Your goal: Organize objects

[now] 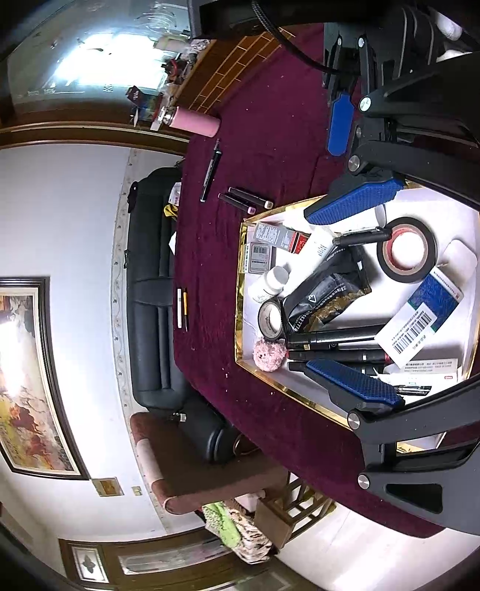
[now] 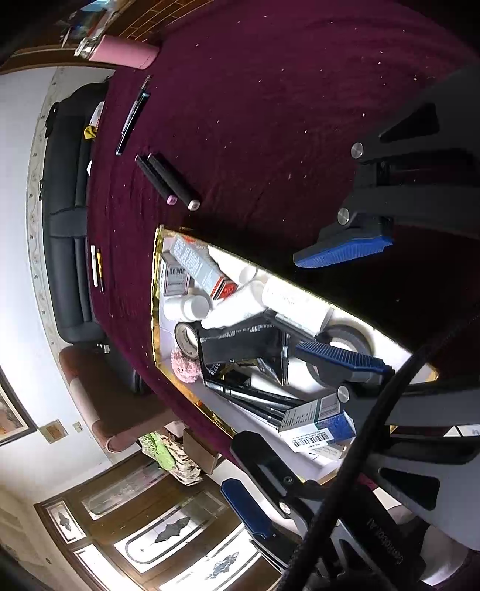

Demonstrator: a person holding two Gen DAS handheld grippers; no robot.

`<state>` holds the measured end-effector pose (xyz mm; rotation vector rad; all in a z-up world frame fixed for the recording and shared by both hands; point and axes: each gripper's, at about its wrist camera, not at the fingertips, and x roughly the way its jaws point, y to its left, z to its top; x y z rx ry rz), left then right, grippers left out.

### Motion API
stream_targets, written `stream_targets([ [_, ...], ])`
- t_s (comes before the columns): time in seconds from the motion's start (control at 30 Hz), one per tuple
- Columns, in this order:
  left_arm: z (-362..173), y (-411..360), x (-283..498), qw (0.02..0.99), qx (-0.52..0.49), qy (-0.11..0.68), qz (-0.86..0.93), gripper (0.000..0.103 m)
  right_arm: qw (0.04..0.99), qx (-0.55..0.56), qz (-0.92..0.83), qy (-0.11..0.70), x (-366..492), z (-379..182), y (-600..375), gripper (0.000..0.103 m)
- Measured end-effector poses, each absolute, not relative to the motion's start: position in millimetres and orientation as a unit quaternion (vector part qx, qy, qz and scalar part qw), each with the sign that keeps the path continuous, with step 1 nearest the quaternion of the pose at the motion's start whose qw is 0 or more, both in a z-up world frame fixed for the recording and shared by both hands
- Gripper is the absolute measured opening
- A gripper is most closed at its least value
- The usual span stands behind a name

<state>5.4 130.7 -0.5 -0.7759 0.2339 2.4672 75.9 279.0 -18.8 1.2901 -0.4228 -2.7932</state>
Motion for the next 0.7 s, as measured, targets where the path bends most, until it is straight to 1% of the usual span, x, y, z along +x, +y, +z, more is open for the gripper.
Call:
stream_targets([
  [0.33, -0.3, 157.7, 15.1, 0.259, -0.288, 0.123, 0.914, 0.07, 0.012, 0.413, -0.897, -0.155, 83.8, -23.0, 303.4, 0.041],
  [0.5, 2.2, 161.3, 17.6, 0.25, -0.28, 0.123, 0.919, 0.07, 0.001, 0.414, -0.901, -0.132, 85.3, -23.8, 300.5, 0.041],
  [0.57, 7.1, 157.0, 18.5, 0.25, -0.267, 0.107, 0.925, 0.07, -0.009, 0.409, -0.906, -0.11, 87.3, -22.7, 294.4, 0.041],
  [0.6, 10.9, 151.7, 19.2, 0.255, -0.259, 0.086, 0.928, 0.07, -0.014, 0.404, -0.91, -0.097, 88.6, -21.4, 289.9, 0.041],
  [0.63, 14.5, 146.4, 19.3, 0.26, -0.254, 0.064, 0.929, 0.074, -0.017, 0.401, -0.912, -0.089, 89.4, -20.2, 286.7, 0.041],
  [0.67, 19.9, 137.5, 19.3, 0.266, -0.249, 0.03, 0.931, 0.082, -0.019, 0.396, -0.915, -0.078, 90.5, -18.6, 282.0, 0.041],
  [0.7, 23.1, 131.4, 18.2, 0.264, -0.246, 0.006, 0.933, 0.103, -0.02, 0.392, -0.917, -0.068, 91.3, -17.3, 277.5, 0.041],
])
